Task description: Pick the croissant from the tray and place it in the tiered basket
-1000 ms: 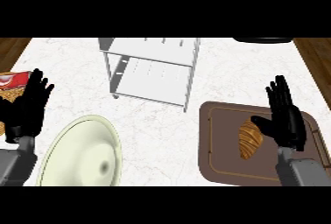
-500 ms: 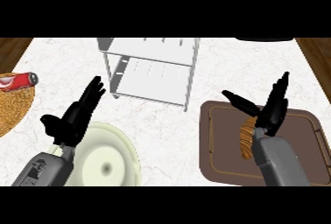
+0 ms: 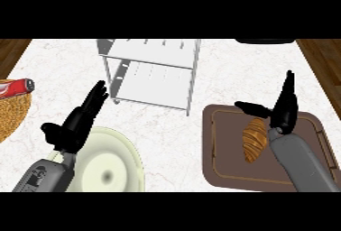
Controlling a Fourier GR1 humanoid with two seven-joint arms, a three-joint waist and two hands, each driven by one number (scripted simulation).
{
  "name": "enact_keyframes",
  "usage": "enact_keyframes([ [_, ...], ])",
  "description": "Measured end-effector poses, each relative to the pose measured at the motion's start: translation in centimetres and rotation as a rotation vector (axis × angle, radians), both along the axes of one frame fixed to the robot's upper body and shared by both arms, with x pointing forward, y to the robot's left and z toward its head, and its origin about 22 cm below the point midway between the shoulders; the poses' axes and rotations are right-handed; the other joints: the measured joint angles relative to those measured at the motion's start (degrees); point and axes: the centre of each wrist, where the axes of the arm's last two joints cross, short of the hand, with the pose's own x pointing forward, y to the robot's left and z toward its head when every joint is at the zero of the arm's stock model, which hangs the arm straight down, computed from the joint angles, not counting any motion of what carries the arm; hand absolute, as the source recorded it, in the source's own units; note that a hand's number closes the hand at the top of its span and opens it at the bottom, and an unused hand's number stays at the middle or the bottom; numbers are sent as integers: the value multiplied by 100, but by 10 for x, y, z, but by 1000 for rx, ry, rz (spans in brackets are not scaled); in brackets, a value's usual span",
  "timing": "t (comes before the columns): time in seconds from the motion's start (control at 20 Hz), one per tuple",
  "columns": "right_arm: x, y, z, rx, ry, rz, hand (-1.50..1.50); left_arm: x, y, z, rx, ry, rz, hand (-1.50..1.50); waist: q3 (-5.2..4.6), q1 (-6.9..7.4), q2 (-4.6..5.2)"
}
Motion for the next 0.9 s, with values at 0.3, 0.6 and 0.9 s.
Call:
enact_keyframes([
  [0.3, 0, -16, -8, -163, 430, 67, -150, 2, -4, -1, 6, 3, -10, 0, -38, 35, -15],
  [0.6, 22, 22, 36, -248, 722, 123, -150, 1, -1, -6, 2, 16, -8, 0, -5, 5, -62],
  [0.9, 29, 69, 91, -302, 772, 183, -150, -1, 2, -10, -2, 13, 5, 0, 36, -58, -53],
])
